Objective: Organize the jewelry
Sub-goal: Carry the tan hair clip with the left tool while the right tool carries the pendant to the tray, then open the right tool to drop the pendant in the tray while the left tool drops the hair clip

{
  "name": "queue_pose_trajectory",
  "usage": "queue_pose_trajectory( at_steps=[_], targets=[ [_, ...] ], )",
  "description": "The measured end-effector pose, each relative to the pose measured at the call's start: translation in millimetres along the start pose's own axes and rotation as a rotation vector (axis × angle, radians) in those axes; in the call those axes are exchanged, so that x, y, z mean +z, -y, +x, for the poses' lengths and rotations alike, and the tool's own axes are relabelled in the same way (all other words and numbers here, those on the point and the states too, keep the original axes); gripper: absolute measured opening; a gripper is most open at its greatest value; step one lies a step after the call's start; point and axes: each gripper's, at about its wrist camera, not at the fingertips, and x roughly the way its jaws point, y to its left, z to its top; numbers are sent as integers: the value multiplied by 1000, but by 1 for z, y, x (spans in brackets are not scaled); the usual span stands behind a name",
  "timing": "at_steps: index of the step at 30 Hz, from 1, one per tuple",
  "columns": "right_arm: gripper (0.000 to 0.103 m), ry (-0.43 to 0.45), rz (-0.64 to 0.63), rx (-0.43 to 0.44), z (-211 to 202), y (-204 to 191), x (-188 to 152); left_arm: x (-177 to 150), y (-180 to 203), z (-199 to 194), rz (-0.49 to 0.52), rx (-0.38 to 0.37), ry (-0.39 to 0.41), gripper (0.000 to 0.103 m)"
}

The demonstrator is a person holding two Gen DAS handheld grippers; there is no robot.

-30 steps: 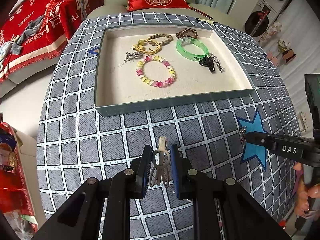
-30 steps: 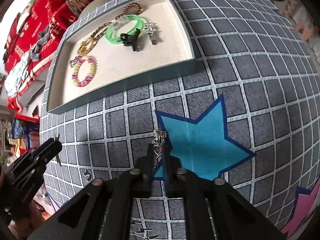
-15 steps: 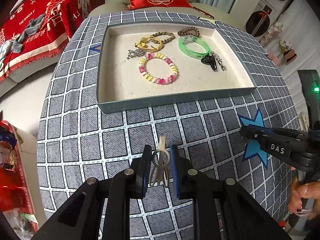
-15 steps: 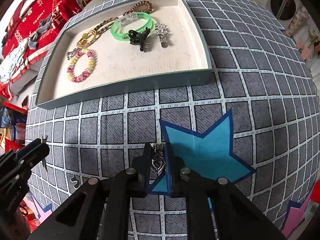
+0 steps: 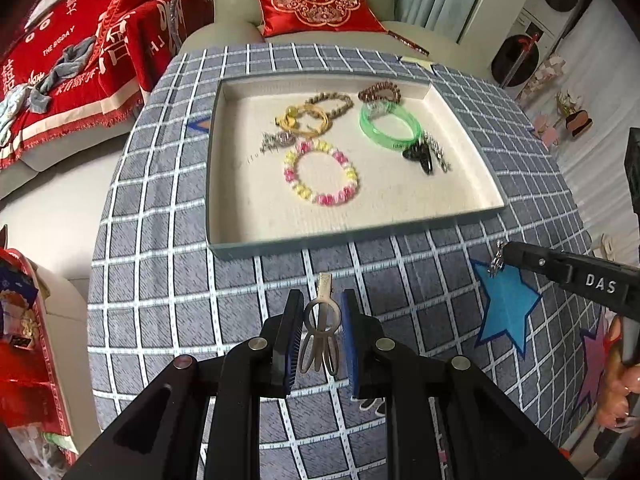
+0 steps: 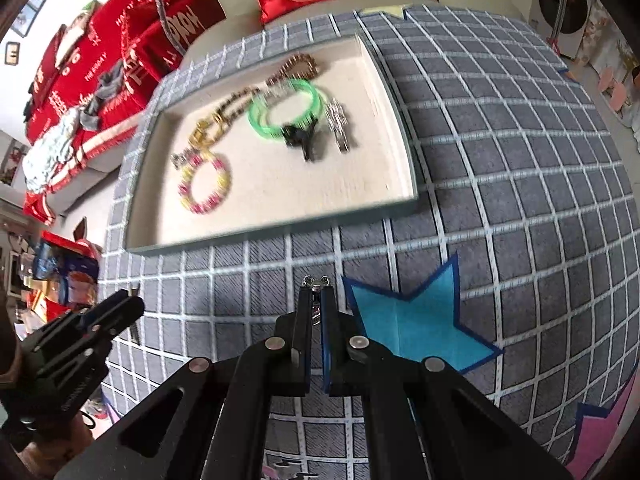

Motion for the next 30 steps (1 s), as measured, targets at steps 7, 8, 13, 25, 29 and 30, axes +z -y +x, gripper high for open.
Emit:
queue_pose_trajectory(
  at_steps=[7,8,13,25,29,30],
  targets=[
    [4,51,-36,38,-14,-17,30,29,-6,-9,-4,8,58,34],
    [4,55,-41,43,-14,-20,36,35,-8,-9,-5,9,66,34],
    [4,52,-55,68,-5,-27,56,58,-13,-1,-22,5,83,34],
    [4,-30,-29,91,47,-32,80,83,-14,43,-33,51,39,34],
    [4,-51,-25,88,63,-32,86,89,-14,56,-32,70,23,34],
    [4,-54,-22,88,66,-31,88,90,-14,59,-33,72,20,34]
  ],
)
